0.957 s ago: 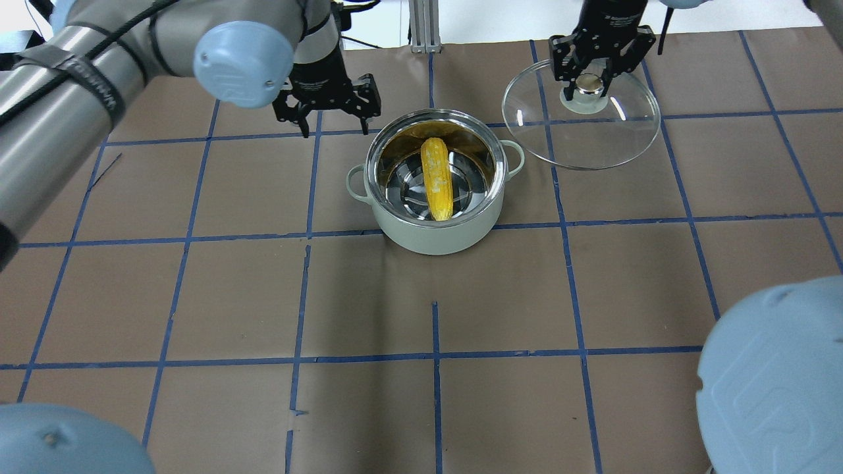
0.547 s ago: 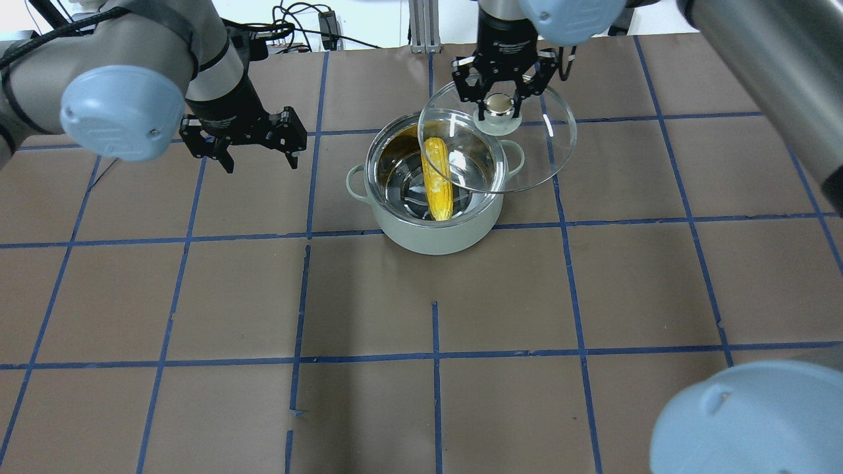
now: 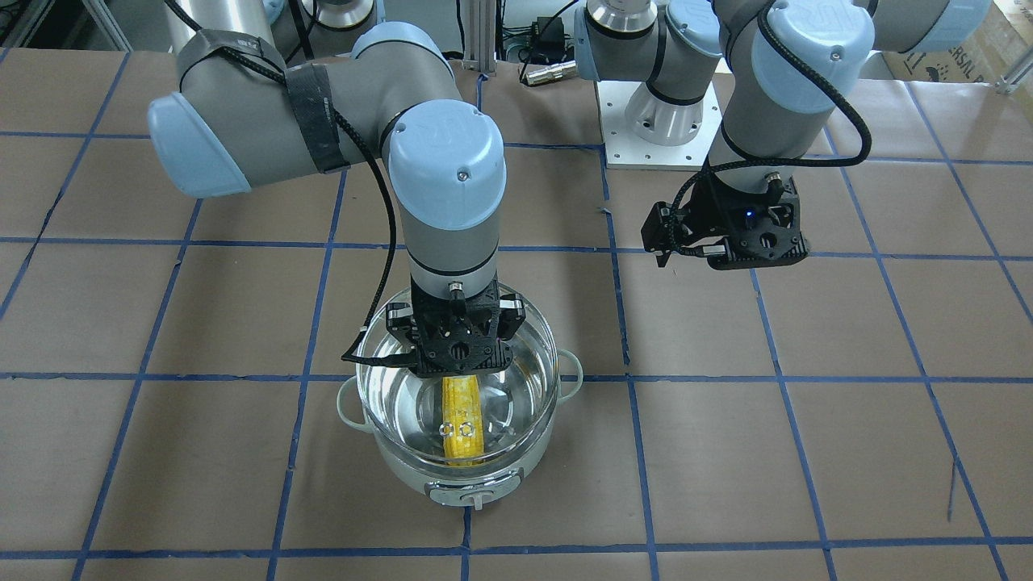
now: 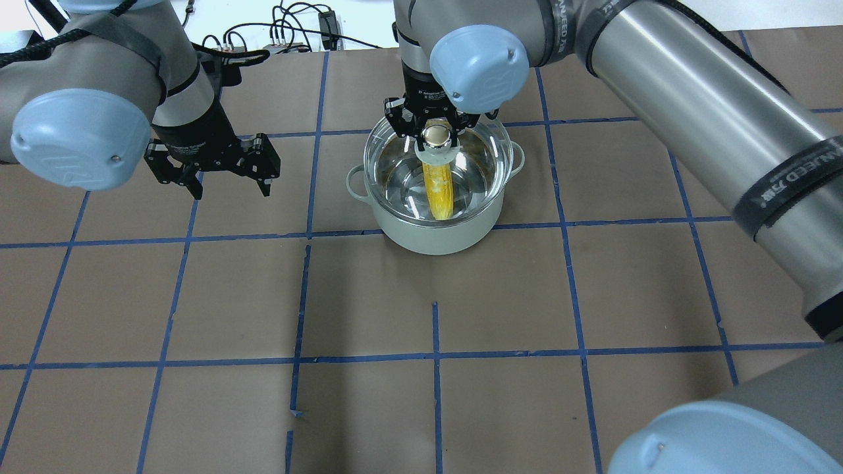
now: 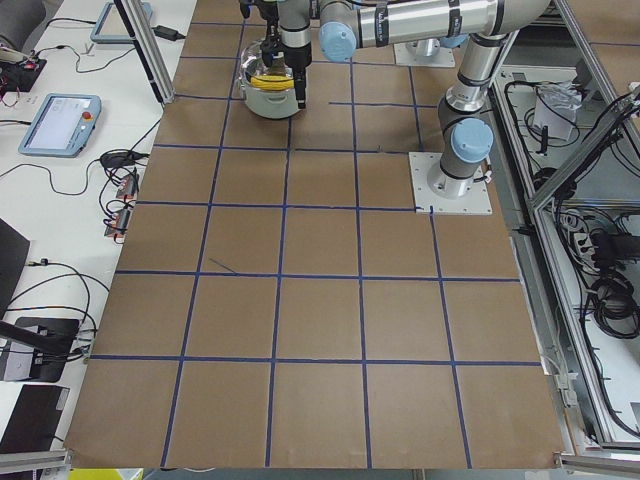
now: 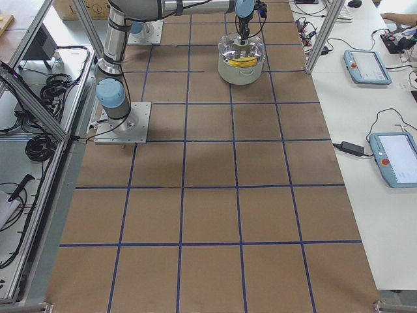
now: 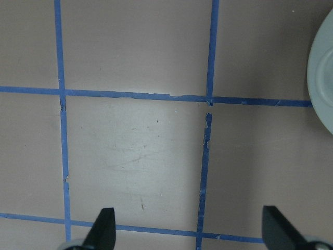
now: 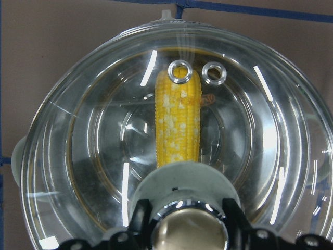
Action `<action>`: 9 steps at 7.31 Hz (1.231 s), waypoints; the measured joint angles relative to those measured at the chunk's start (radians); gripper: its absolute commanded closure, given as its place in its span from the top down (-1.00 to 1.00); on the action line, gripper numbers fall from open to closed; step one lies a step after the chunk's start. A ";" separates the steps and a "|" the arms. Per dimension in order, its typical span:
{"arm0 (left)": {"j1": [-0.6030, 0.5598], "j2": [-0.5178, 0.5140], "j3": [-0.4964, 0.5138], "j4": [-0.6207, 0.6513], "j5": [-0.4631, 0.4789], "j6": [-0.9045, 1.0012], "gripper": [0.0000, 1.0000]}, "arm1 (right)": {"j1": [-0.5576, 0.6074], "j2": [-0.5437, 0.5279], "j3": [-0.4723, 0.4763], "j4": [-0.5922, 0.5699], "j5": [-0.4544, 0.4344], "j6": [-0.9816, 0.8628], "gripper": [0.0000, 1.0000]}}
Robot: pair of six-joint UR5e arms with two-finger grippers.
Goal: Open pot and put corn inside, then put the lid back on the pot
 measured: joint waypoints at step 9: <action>0.004 0.048 0.042 -0.002 -0.085 -0.001 1.00 | -0.005 0.010 0.044 -0.075 0.008 -0.011 -0.80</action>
